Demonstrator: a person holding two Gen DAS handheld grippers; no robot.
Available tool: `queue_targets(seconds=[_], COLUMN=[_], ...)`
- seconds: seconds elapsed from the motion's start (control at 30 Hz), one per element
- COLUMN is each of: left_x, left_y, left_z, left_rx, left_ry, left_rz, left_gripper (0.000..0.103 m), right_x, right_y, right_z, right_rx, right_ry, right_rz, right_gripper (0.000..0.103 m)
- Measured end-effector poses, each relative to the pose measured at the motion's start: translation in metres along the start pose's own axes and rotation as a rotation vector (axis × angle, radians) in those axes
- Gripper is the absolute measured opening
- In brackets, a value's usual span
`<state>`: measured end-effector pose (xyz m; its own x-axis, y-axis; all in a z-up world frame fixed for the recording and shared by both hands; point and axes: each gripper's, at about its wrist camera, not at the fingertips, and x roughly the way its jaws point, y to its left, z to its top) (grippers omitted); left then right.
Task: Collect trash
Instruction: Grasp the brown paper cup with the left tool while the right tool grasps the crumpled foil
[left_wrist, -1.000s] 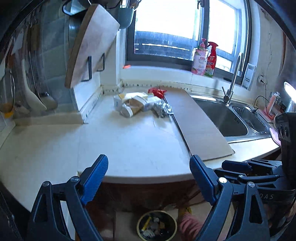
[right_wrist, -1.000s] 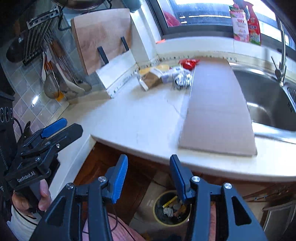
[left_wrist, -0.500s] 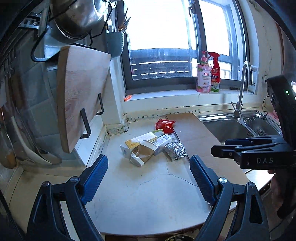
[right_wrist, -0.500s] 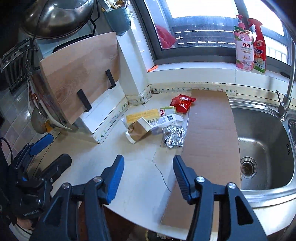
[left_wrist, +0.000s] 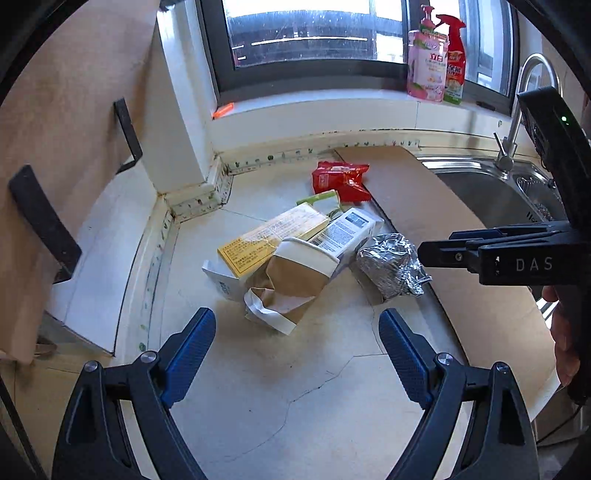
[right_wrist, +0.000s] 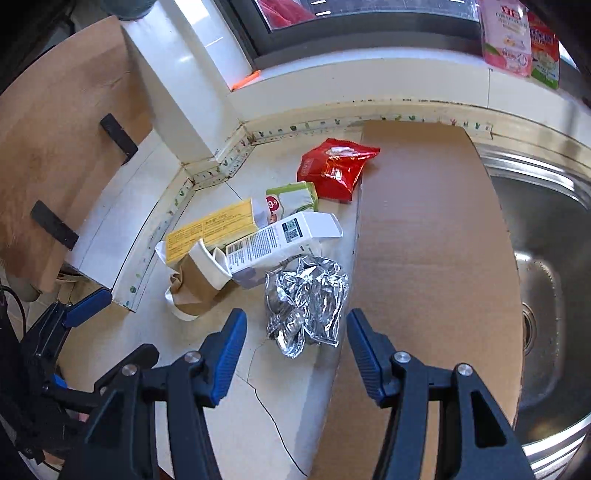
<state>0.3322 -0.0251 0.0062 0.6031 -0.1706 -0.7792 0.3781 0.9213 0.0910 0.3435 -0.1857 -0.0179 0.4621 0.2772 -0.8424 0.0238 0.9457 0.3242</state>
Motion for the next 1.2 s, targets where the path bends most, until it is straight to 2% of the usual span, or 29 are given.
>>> queue_targets(seconds=[0.1,0.27,0.63,0.73,0.83,0.87,1.03,1.07,1.1,1.13,1.2], left_x=[0.024,0.055,0.089,0.093,0.093,0.092,0.086,0.084,0.081,0.078,0.071], left_y=[0.005,0.013,0.014,0.015,0.017,0.018,0.019,0.018,0.019,0.019,0.021], left_z=[0.006,0.016,0.020,0.019,0.018,0.018,0.012,0.010,0.008,0.006,0.002], left_rx=[-0.016,-0.031,-0.054,-0.063,-0.079,-0.085,-0.104,-0.104,-0.109,-0.118,-0.132], left_ry=[0.031,0.082,0.114,0.125,0.124,0.120,0.124,0.123,0.123,0.122,0.119], left_rz=[-0.001,0.006,0.010,0.009,0.008,0.010,0.034,0.040,0.042,0.038,0.032], left_gripper=[0.089,0.089,0.088,0.074,0.071,0.049,0.051,0.050,0.050,0.050,0.050], right_x=[0.012,0.026,0.048,0.049,0.050,0.049,0.047,0.046,0.044,0.043,0.043], right_y=[-0.005,-0.005,0.000,-0.002,-0.002,-0.002,0.007,0.010,0.013,0.016,0.023], right_z=[0.005,0.014,0.016,0.017,0.017,0.016,0.013,0.012,0.011,0.010,0.008], right_rx=[0.035,0.041,0.016,0.025,0.030,0.031,0.008,-0.005,-0.022,-0.034,-0.064], right_ry=[0.022,0.042,0.072,0.068,0.065,0.065,0.064,0.059,0.053,0.051,0.061], right_rz=[0.034,0.036,0.043,0.046,0.041,0.037,0.011,0.008,0.003,0.008,0.009], right_gripper=[0.057,0.057,0.057,0.058,0.058,0.058,0.057,0.055,0.049,0.038,0.027])
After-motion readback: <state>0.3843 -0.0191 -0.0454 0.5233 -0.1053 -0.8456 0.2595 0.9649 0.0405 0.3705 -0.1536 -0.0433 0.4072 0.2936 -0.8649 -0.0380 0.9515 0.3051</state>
